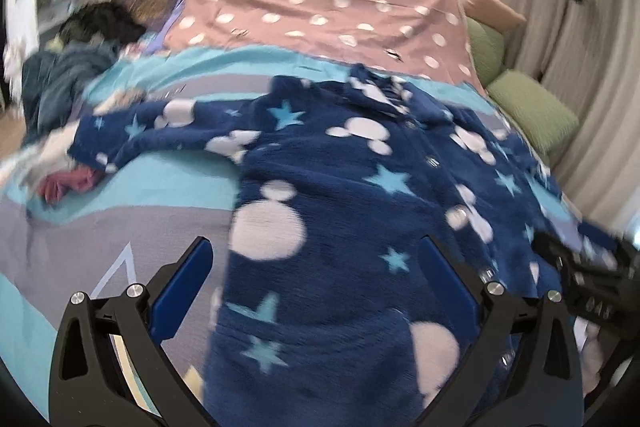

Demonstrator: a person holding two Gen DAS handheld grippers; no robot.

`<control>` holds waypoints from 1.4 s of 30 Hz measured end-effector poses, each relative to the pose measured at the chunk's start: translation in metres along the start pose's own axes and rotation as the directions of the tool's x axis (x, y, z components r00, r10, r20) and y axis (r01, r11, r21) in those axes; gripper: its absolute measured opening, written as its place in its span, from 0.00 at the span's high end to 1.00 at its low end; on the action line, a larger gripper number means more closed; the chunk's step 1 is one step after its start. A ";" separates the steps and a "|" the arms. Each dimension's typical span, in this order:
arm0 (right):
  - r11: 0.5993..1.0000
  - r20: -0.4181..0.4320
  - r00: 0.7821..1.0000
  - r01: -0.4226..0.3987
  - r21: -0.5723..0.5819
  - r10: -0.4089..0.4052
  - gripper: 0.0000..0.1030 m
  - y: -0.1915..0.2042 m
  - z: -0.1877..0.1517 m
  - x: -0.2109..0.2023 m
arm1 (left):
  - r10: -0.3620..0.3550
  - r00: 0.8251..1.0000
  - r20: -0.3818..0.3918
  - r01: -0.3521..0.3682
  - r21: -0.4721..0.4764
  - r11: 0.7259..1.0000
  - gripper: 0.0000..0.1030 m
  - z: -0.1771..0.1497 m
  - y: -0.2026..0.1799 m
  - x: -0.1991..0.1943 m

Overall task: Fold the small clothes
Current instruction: 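Grasp the sleeve cuff nearest the left gripper and lift it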

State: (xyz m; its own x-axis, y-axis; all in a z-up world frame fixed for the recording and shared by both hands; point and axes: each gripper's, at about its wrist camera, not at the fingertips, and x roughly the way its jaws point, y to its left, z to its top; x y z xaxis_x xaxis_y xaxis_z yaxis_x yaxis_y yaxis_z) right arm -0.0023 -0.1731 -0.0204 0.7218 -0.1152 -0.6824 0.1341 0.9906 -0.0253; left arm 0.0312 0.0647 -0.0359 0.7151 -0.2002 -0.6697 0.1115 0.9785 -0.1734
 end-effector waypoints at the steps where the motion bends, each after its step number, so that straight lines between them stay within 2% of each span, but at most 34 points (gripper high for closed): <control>1: 1.000 -0.003 1.000 0.001 0.000 -0.001 0.02 0.000 0.000 0.001 | -0.004 1.000 -0.006 0.004 -0.041 0.999 0.02 0.004 0.012 0.003; 4: 1.000 -0.006 1.000 0.007 -0.010 -0.007 0.02 0.001 0.002 0.006 | -0.044 0.999 -0.020 0.040 -0.205 0.978 0.14 0.017 0.061 0.015; 6: 1.000 -0.006 1.000 0.011 -0.015 -0.011 0.02 0.001 0.004 0.008 | -0.066 0.997 -0.030 0.051 -0.350 0.935 0.19 0.024 0.106 0.027; 8: 1.000 -0.009 1.000 0.015 -0.014 -0.015 0.02 0.000 0.005 0.011 | -0.022 0.999 -0.049 -0.002 -0.448 0.894 0.19 0.026 0.148 0.037; 11: 0.999 -0.020 0.999 0.029 -0.018 -0.029 0.02 -0.002 0.006 0.018 | 0.100 0.993 -0.069 -0.121 -0.514 0.849 0.19 0.032 0.198 0.048; 12: 0.999 -0.023 0.999 0.032 -0.019 -0.033 0.02 -0.002 0.007 0.021 | 0.154 0.985 -0.078 -0.171 -0.534 0.828 0.19 0.035 0.218 0.052; 14: 0.999 -0.035 0.999 0.037 -0.018 -0.038 0.02 -0.004 0.010 0.027 | 0.206 0.974 -0.093 -0.222 -0.566 0.794 0.21 0.042 0.245 0.059; 16: 0.999 -0.039 0.998 0.040 -0.014 -0.041 0.02 -0.005 0.013 0.032 | 0.219 0.971 -0.096 -0.231 -0.611 0.757 0.26 0.052 0.276 0.071; 20: 0.999 -0.035 0.998 0.048 -0.016 -0.048 0.02 -0.004 0.020 0.038 | 0.199 0.974 -0.110 -0.219 -0.687 0.693 0.38 0.068 0.317 0.099; 22: 0.998 -0.036 0.998 0.052 -0.022 -0.053 0.02 -0.003 0.022 0.041 | 0.198 0.973 -0.116 -0.221 -0.709 0.670 0.42 0.073 0.329 0.109; 23: 0.998 -0.038 0.998 0.056 -0.026 -0.057 0.02 -0.004 0.023 0.043 | 0.199 0.973 -0.115 -0.220 -0.713 0.665 0.48 0.076 0.333 0.113; 24: 0.998 -0.040 0.997 0.058 -0.027 -0.059 0.02 -0.004 0.024 0.044 | 0.196 0.974 -0.110 -0.215 -0.713 0.668 0.54 0.077 0.335 0.116; 26: 0.998 -0.045 0.997 0.062 -0.025 -0.063 0.02 -0.005 0.025 0.047 | 0.170 0.981 -0.097 -0.187 -0.717 0.671 0.87 0.084 0.339 0.124; 27: 0.998 -0.047 0.997 0.062 -0.023 -0.063 0.02 -0.006 0.026 0.049 | 0.160 0.983 -0.089 -0.175 -0.719 0.672 0.94 0.086 0.340 0.124; 29: 0.998 -0.048 0.997 0.062 -0.021 -0.063 0.02 -0.008 0.026 0.052 | 0.161 0.985 -0.065 -0.159 -0.704 0.692 0.96 0.095 0.334 0.120; 31: 0.998 -0.048 0.997 0.062 -0.022 -0.063 0.02 -0.008 0.027 0.053 | 0.168 0.986 -0.024 -0.141 -0.663 0.735 0.97 0.108 0.320 0.110; 36: 0.999 -0.038 0.998 0.051 -0.012 -0.052 0.02 -0.011 0.030 0.053 | 0.097 0.989 0.108 -0.030 -0.500 0.866 0.97 0.160 0.255 0.076; 38: 0.999 -0.029 0.998 0.049 -0.012 -0.049 0.02 -0.012 0.031 0.052 | 0.039 0.988 0.152 0.029 -0.418 0.908 0.98 0.180 0.218 0.062; 41: 0.999 -0.024 0.998 0.050 -0.006 -0.050 0.02 -0.016 0.034 0.052 | -0.104 0.973 0.206 0.161 -0.283 0.945 1.00 0.202 0.153 0.042; 42: 0.999 -0.024 0.998 0.053 -0.003 -0.053 0.02 -0.017 0.034 0.052 | -0.144 0.967 0.212 0.195 -0.242 0.950 1.00 0.205 0.134 0.039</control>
State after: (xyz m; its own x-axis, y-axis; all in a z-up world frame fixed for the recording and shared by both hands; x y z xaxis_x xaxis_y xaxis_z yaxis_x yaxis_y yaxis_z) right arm 0.0558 -0.1980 -0.0304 0.6974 -0.1655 -0.6974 0.1698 0.9834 -0.0636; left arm 0.2153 0.1982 0.0631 0.8217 -0.3239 -0.4690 0.0781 0.8791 -0.4702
